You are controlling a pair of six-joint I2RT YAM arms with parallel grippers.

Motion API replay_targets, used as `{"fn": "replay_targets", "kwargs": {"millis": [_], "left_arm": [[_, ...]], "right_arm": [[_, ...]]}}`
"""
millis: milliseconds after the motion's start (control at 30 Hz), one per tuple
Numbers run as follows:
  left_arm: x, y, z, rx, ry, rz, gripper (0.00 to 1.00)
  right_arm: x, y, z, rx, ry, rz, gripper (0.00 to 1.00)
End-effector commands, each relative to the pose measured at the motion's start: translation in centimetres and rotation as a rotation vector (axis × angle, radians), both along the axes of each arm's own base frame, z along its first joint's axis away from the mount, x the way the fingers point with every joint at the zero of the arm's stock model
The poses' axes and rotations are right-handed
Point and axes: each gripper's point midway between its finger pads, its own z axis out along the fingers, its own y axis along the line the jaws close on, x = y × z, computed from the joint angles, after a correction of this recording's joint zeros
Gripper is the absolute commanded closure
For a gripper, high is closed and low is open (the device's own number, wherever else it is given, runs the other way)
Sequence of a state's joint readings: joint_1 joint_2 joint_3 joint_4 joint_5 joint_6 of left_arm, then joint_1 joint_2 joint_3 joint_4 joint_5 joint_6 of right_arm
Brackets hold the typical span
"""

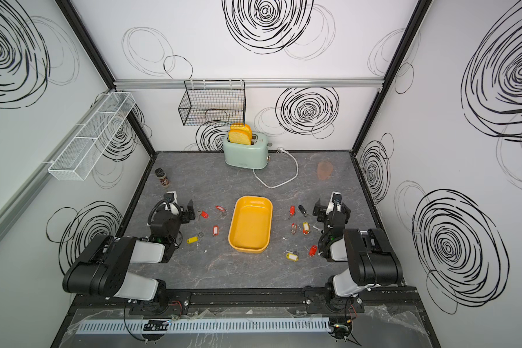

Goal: Take the keys out of the storage box
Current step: Reset both arms

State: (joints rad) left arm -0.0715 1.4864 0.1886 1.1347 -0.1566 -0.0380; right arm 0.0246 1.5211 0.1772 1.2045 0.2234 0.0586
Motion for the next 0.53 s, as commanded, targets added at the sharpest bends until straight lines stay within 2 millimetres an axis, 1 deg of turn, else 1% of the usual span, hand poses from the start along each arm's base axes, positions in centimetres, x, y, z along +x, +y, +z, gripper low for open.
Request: {"fn": "replay_targets", "kwargs": {"millis": [0,33,100,167,233,267,333,500], "left_arm": [[0.8,0.0,5.2,0.012,-0.217,0.005,0.02],[0.8,0.0,5.2,0.012,-0.216,0.004,0.02],[0.8,0.0,5.2,0.007,-0.214,-0.003,0.02],[0.9,0.0,5.2,0.005,-0.216,-0.004,0.02],[0.8,0.0,5.2,0.007,-0.215,-0.003,0.02],[0.9,0.0,5.1,0.008,-0.214,-0.001,0.02],[0.9,0.0,5.1,0.012,-0.212,0.001,0.02],[0.7,0.0,5.3,0.015,-0.216,0.013,0.02]], "right_arm": [[0.6,0.8,3.1,-0.006,-0.135,0.045,0.01],[0.6,1.0,3.2,-0.011,-0.136,0.055,0.01],[0.9,1.1,2.7,-0.007,-0.093,0.071,0.01],[0.9,1.1,3.0,-0.011,-0.112,0.069,0.01],[1.0,1.4,2.6,-0.015,-0.096,0.088,0.01],[1.3,1.9,2.7,-0.020,-0.099,0.119,0.01],[1.8,2.5,2.1,-0.004,-0.062,0.194,0.01],[1.5,2.8,2.5,-0.004,-0.081,0.216,0.01]]}}
